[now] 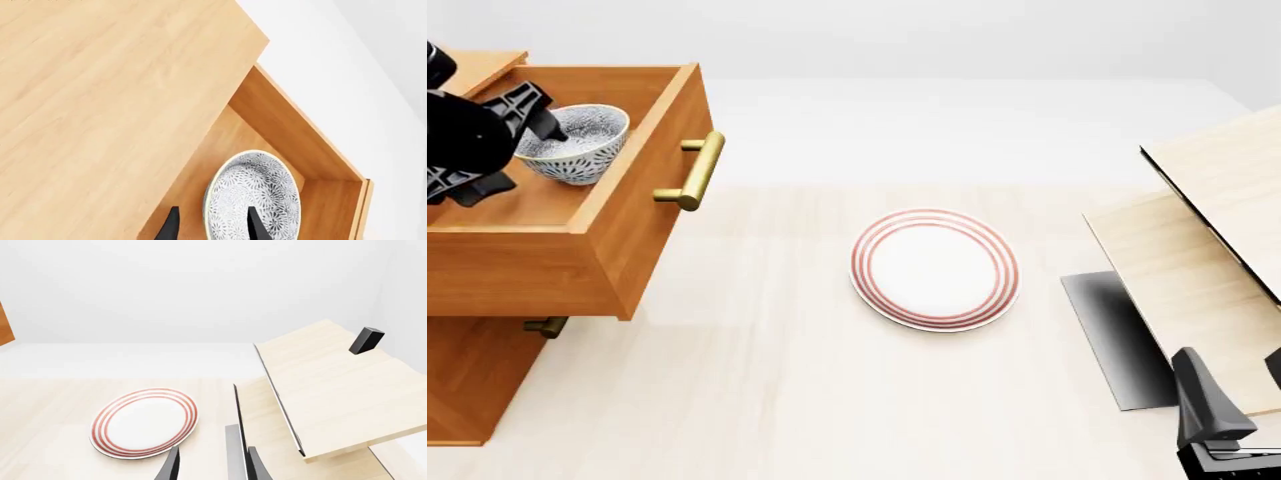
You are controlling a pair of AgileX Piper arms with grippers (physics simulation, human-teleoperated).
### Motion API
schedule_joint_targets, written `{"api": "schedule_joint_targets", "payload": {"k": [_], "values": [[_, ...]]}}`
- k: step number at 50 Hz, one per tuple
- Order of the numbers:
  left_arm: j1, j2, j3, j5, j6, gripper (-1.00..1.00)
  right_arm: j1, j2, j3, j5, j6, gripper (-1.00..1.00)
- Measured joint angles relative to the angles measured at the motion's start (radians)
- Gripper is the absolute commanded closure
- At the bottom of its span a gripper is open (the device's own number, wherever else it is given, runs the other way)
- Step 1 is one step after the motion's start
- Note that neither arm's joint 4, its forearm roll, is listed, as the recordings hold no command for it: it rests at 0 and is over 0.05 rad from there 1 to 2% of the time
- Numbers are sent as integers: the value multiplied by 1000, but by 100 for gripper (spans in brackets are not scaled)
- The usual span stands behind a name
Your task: Open the top drawer of the cabinet and put the bowl in it.
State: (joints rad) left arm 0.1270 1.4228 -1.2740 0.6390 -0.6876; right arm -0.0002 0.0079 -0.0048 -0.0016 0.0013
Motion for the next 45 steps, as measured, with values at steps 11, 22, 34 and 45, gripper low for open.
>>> {"api": "schedule_joint_targets", "payload": {"k": [11, 22, 34, 45], "values": [[-9, -29, -1, 19, 0, -100, 0, 0, 0, 0, 0, -100], [-18, -59, -11, 50, 7, -100, 0, 0, 0, 0, 0, -100], [-21, -94, -32, 95, 24, -100, 0, 0, 0, 0, 0, -100], [-21, -129, -54, 141, 39, -100, 0, 0, 0, 0, 0, -100]]}}
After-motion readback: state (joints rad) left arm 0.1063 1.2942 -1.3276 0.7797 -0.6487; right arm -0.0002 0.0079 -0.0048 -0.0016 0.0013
